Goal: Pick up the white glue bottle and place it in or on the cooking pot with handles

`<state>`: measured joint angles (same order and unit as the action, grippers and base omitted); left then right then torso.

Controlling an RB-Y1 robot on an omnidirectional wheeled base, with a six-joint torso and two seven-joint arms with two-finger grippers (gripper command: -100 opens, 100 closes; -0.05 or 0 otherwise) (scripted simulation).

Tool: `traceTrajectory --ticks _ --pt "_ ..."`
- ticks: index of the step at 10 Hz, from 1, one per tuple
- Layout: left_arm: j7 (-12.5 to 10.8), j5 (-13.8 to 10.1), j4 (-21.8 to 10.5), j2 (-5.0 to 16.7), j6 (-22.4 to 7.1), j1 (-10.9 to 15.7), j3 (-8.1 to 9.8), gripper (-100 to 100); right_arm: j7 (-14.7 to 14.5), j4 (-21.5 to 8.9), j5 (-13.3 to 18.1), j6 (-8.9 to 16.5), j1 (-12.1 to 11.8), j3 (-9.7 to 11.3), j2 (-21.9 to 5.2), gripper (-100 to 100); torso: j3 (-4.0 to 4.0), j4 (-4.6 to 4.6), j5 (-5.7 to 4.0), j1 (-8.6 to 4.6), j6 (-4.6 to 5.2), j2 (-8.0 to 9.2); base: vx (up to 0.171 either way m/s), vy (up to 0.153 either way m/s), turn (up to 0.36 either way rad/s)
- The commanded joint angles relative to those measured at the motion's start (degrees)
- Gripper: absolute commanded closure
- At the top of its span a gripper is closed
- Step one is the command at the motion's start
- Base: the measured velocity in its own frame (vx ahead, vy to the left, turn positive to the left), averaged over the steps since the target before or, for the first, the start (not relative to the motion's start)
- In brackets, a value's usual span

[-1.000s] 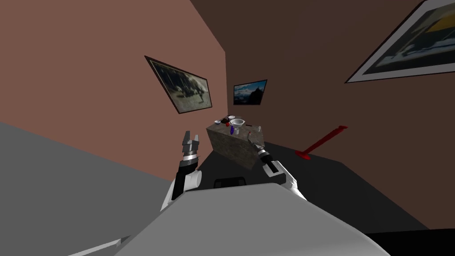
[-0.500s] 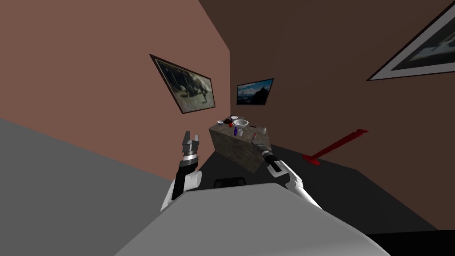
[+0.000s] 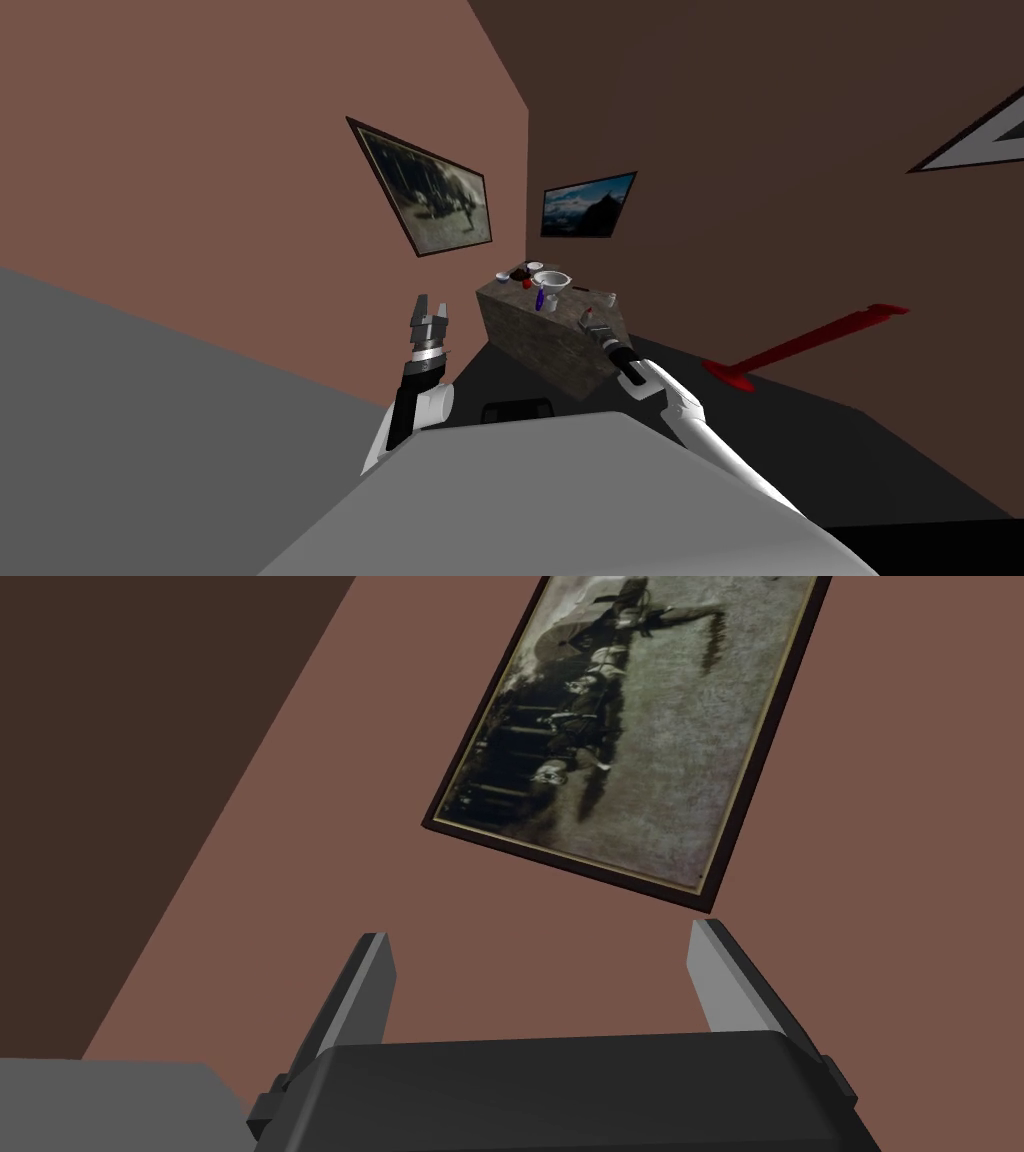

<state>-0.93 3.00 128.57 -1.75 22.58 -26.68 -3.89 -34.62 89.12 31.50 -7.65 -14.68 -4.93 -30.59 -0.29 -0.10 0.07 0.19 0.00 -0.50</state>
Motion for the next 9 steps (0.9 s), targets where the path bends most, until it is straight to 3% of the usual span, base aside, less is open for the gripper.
traceTrajectory --ticks 1,3,4,5,6,7,9 --pt "0.0 0.0 0.0 0.0 0.0 0.0 0.0 0 -0.78 -2.11 1.25 0.1 0.35 -0.99 -1.06 -100 0.0 0.0 0.0 0.0 0.0 0.0 0.104 0.037 0.052" --pt "0.0 0.0 0.0 0.0 0.0 0.0 0.0 0 -1.31 -3.39 2.41 1.07 0.72 -1.88 -2.95 -100 0.04 0.02 -0.03 -0.18 0.0 0.07 0.108 -0.019 0.059" --pt "0.0 0.0 0.0 0.01 0.0 0.0 0.01 0 -1.24 -3.16 2.15 0.66 0.73 -1.6 -2.34 -100 0.03 0.01 -0.06 -0.28 0.0 0.05 0.052 -0.018 0.007" --pt "0.0 0.0 0.0 0.01 0.0 0.01 0.01 0 -1.26 -3.19 2.2 0.83 0.77 -1.63 -2.45 0 0.12 0.04 -0.07 -0.23 0.01 0.23 0.01 -0.003 0.001" --pt "0.0 0.0 0.0 0.0 0.0 0.01 0.01 0 -1.26 -3.18 2.19 0.82 0.77 -1.63 -2.44 -100 0.21 0.08 -0.05 -0.18 0.02 0.38 0.0 0.0 0.0" --pt "0.0 0.0 0.0 0.0 0.0 0.01 0.0 0 -1.26 -3.18 2.19 0.82 0.77 -1.63 -2.44 100 0.25 0.09 -0.05 -0.17 0.02 0.45 0.0 0.0 0.0" --pt "0.0 0.0 0.0 0.0 0.0 0.02 0.0 0 -1.19 -3.14 2.14 0.85 0.83 -1.74 -2.45 100 0.21 0.03 -0.08 -0.14 -0.06 0.43 0.001 -0.002 -0.005"
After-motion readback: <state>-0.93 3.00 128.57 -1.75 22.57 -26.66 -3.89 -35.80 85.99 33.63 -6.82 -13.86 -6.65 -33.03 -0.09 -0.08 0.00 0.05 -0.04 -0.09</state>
